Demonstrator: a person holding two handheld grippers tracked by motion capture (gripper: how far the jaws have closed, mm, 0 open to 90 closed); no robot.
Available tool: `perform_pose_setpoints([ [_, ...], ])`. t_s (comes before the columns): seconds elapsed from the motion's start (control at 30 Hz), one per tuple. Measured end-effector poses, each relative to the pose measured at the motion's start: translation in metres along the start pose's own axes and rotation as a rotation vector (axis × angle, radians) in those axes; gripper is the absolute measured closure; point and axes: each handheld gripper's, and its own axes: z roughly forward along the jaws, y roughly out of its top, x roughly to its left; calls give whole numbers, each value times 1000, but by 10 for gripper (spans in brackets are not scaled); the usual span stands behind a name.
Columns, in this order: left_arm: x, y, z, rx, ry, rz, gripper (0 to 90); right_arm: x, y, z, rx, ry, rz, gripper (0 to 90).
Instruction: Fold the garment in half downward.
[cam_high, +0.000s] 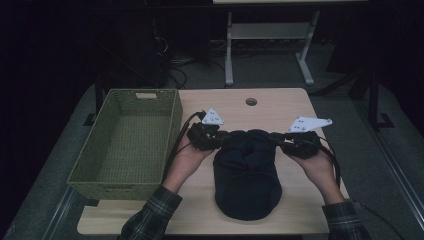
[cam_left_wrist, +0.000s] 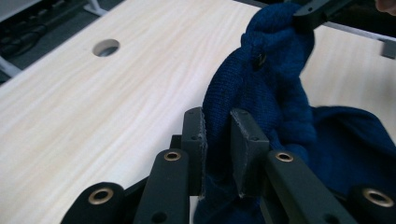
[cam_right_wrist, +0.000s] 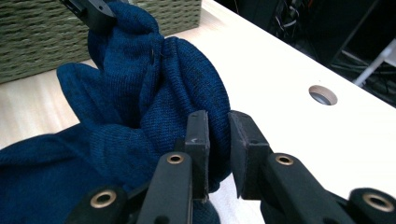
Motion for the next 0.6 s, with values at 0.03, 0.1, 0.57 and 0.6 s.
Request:
perform_pose_setpoints([
  [0.03,-2,-1,0,0,-6,1,765,2,-5,-2,-2,18,7,774],
  [0.1,-5,-4,-1,4,-25,0,765,2,-7,-4,-3,27,11,774],
  [0.57,-22,-28,-6,42,-127,-5,765,27,-34,-22,-22,96,33,767],
  [0.6,-23,-30,-7,44,-134,-4,765,32,-37,-23,-13,103,32,767],
])
